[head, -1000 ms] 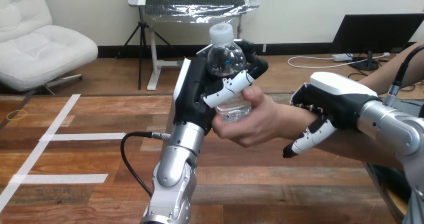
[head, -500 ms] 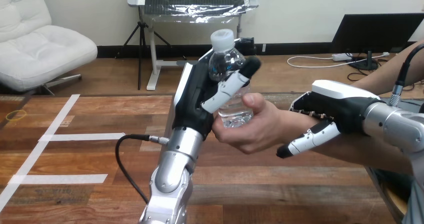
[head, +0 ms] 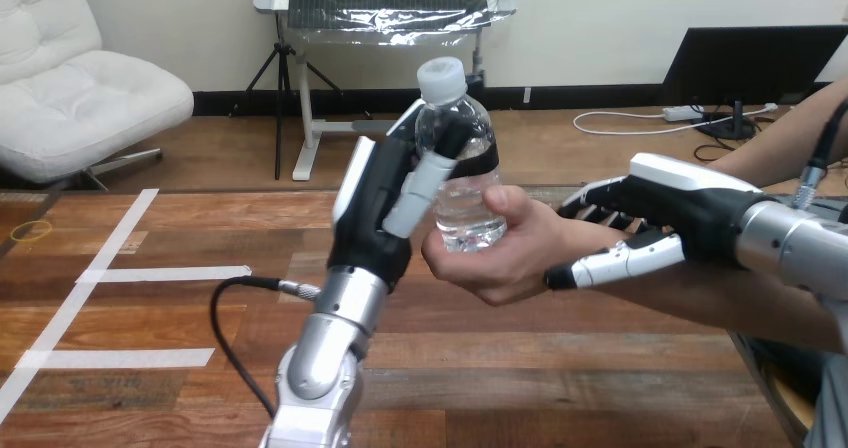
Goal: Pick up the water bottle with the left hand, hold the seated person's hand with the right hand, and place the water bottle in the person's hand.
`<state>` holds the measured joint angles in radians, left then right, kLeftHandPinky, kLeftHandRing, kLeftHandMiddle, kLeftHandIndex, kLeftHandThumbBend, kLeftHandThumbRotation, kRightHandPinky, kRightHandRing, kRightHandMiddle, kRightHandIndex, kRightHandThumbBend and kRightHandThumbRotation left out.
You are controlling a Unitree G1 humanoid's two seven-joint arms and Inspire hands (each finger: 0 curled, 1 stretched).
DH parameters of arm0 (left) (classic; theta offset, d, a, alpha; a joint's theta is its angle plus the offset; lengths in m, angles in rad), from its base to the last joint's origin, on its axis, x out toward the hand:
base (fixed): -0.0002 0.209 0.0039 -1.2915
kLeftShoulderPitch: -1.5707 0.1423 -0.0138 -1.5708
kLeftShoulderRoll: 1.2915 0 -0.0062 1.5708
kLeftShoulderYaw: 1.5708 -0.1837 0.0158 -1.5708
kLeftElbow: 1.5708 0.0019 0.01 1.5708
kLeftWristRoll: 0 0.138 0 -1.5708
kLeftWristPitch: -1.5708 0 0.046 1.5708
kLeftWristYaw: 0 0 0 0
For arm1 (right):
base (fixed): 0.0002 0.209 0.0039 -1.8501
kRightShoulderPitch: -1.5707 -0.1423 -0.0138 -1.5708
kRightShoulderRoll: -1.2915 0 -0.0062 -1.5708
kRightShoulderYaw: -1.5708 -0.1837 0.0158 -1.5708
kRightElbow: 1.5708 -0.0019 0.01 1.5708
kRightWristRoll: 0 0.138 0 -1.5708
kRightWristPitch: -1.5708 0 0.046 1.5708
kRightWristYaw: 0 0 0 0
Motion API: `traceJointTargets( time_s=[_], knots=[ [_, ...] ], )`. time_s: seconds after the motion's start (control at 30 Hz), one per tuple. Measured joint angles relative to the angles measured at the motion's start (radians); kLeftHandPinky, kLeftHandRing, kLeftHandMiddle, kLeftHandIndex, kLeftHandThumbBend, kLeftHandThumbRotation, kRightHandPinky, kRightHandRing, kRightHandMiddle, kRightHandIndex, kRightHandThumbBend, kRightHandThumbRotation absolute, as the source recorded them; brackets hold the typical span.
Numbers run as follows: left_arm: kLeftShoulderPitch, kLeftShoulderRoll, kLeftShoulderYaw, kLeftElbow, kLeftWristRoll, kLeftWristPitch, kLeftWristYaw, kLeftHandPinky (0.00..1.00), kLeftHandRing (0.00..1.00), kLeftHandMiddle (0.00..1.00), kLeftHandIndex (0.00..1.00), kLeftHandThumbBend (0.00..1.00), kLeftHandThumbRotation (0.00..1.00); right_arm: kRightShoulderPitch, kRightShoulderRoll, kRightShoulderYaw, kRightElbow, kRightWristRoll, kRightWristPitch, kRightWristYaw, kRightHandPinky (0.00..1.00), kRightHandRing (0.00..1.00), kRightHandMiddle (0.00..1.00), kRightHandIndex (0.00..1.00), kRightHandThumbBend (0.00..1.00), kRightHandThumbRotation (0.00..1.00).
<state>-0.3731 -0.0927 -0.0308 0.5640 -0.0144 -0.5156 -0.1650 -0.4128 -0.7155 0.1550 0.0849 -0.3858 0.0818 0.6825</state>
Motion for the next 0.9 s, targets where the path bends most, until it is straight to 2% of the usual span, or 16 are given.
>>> traceJointTargets(
  time_s=[0.2,0.23,0.33,0.6,0.9],
  knots=[
    [0.027,0.013,0.003,-0.044,-0.027,0.012,-0.018,1.00,0.94,0.90,0.88,1.00,0.99,0.026,0.000,-0.022,-0.008,0.018,-0.021,-0.037,0.62,0.77,0.84,0.89,1.00,0.76],
    [0.049,0.023,0.006,-0.076,-0.046,0.023,-0.028,1.00,0.94,0.90,0.88,1.00,0.99,0.055,0.001,-0.040,-0.026,0.025,-0.024,-0.071,0.62,0.77,0.84,0.90,1.00,0.77],
    [0.056,0.027,0.007,-0.088,-0.054,0.029,-0.031,1.00,0.94,0.90,0.88,1.00,0.99,0.064,0.001,-0.043,-0.027,0.027,-0.029,-0.084,0.62,0.78,0.84,0.91,1.00,0.81],
    [0.113,0.045,0.006,-0.176,-0.066,0.057,-0.059,1.00,0.93,0.88,0.88,0.99,1.00,0.133,0.018,-0.077,-0.037,0.044,-0.094,-0.200,0.62,0.78,0.84,0.93,1.00,0.92],
    [0.183,0.058,0.006,-0.259,-0.074,0.065,-0.073,1.00,0.91,0.86,0.85,0.95,1.00,0.203,0.065,-0.133,-0.041,0.108,-0.137,-0.310,0.62,0.79,0.85,0.93,1.00,0.98]
  ],
)
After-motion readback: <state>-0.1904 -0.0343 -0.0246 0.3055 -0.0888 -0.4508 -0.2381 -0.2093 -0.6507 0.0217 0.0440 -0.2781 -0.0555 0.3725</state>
